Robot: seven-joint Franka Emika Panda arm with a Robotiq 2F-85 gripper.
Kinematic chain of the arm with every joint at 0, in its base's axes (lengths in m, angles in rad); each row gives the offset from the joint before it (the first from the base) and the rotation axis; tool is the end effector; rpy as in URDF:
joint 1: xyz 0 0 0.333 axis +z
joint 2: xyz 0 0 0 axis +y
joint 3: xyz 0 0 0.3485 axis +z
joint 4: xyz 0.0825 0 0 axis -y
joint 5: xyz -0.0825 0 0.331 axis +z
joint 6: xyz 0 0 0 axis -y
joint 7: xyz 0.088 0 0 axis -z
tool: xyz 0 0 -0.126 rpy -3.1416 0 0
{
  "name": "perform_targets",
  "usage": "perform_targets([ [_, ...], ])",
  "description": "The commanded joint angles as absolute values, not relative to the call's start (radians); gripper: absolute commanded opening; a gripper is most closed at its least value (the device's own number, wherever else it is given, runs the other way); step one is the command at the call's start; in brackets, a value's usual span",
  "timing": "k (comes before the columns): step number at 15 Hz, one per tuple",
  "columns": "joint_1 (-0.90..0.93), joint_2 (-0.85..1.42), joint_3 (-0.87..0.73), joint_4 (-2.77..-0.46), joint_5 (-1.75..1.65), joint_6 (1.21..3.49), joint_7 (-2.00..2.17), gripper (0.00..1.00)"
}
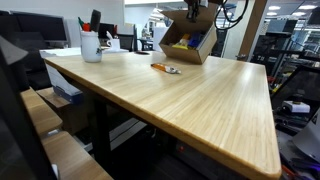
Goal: Pour the contents of the box onto the table
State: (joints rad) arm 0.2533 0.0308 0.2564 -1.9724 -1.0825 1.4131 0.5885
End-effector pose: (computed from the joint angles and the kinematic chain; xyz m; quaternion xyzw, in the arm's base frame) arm 0.4635 0.1174 0.5275 0.8243 0.0388 0.0527 0.5623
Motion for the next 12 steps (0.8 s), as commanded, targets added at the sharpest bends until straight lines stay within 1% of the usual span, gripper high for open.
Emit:
perform_targets([
  [1,0.278,0.045,0.275,-1.985,-1.096,1.384,0.539,0.02],
  [6,0.322,0.067,0.308,-1.98,-1.12,1.371,0.525,0.02],
  [12,0.341,0.099,0.32,-1.952,-1.05,1.366,0.53,0.02],
])
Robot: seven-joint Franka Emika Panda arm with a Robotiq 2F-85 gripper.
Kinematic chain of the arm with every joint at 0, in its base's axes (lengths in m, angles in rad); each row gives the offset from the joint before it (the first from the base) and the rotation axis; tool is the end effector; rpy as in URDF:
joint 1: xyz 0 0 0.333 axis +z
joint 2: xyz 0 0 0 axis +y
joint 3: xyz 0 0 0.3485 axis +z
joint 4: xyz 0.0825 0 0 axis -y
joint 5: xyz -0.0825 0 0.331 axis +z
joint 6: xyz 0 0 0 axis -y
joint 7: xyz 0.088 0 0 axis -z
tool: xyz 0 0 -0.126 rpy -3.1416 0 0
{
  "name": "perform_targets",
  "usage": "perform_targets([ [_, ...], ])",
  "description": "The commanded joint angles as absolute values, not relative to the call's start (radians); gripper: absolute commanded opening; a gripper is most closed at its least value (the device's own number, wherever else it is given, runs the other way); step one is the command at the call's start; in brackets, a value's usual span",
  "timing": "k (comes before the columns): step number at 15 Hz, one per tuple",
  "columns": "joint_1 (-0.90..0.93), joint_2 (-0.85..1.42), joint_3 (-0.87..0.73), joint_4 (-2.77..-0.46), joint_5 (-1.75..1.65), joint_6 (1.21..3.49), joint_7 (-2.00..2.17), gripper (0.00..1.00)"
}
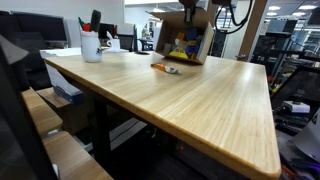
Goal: Pour the contents of the box onto the table
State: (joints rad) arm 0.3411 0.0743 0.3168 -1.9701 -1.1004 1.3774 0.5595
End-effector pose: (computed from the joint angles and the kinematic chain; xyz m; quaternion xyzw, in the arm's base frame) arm 0.4480 0.1821 0.5106 0.8073 0.1148 0.0635 0.5754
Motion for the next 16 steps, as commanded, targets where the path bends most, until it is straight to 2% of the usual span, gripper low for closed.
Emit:
perform_targets([
  [1,0.342,0.104,0.321,-1.949,-1.04,1.369,0.533,0.02],
  [16,0.332,0.118,0.29,-1.868,-0.807,1.4,0.566,0.02],
])
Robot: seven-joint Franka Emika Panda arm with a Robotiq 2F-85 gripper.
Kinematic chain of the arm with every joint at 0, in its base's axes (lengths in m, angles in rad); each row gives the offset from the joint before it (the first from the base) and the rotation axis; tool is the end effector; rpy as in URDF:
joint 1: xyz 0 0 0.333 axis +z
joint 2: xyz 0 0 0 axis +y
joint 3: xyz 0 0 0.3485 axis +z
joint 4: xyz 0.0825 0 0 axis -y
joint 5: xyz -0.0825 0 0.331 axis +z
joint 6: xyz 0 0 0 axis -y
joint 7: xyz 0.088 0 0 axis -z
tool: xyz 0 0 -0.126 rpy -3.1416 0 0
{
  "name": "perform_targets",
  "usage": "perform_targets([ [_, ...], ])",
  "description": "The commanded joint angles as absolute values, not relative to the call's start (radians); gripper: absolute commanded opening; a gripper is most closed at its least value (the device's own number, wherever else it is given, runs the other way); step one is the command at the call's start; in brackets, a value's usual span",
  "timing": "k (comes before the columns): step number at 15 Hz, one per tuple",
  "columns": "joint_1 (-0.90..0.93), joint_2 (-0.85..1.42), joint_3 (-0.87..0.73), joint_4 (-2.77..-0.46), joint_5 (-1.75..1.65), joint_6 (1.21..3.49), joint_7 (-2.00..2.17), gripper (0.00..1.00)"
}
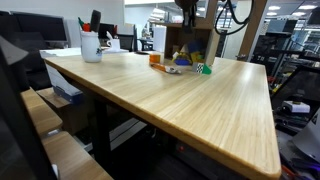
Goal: Pour the contents of the box onto the table
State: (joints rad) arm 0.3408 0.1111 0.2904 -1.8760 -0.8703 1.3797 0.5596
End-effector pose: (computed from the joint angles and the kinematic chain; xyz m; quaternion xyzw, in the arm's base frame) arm 0.4515 0.1893 0.5025 0.8702 0.0811 0.0046 0.4860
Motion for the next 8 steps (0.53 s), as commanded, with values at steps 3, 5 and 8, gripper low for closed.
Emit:
perform_targets([
  [3,0.337,0.119,0.29,-1.87,-0.828,1.398,0.576,0.02],
  [5,0.334,0.121,0.288,-1.866,-0.816,1.397,0.575,0.02],
  [8,0.323,0.101,0.281,-1.88,-0.78,1.443,0.573,0.02],
])
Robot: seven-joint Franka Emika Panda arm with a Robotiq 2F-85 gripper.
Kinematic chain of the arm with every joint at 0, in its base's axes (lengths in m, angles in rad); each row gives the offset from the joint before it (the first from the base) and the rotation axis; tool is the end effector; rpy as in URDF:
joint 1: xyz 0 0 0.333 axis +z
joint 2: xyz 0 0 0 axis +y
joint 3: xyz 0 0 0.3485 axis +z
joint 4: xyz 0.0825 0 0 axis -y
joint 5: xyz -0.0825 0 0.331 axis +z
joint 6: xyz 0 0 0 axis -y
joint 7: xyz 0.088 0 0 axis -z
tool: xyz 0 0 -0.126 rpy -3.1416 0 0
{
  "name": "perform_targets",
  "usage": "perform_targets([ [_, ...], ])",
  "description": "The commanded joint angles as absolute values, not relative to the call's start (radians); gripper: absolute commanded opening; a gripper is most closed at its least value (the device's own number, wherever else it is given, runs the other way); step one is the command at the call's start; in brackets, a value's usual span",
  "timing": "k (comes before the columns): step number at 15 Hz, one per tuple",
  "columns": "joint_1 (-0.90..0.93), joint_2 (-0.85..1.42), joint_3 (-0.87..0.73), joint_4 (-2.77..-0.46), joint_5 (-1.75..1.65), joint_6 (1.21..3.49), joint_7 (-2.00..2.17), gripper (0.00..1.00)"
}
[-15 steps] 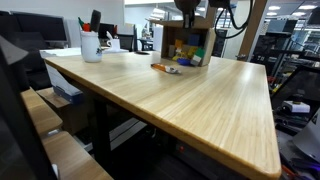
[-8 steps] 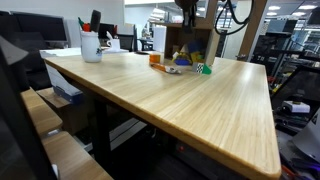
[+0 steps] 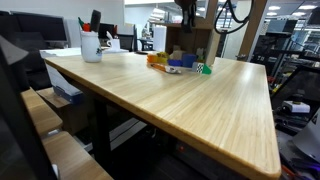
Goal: Pour the contents of the box onto the table
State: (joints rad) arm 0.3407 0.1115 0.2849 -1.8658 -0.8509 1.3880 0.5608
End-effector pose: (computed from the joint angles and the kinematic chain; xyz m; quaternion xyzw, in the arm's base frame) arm 0.4530 0.1899 0.5039 0.8765 0.0770 0.0042 0.4752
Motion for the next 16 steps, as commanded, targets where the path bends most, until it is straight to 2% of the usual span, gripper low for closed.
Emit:
perform_targets([
  [1,0.318,0.088,0.278,-1.889,-0.761,1.47,0.571,0.02],
  [16,0.311,0.056,0.263,-1.901,-0.591,1.625,0.573,0.02],
])
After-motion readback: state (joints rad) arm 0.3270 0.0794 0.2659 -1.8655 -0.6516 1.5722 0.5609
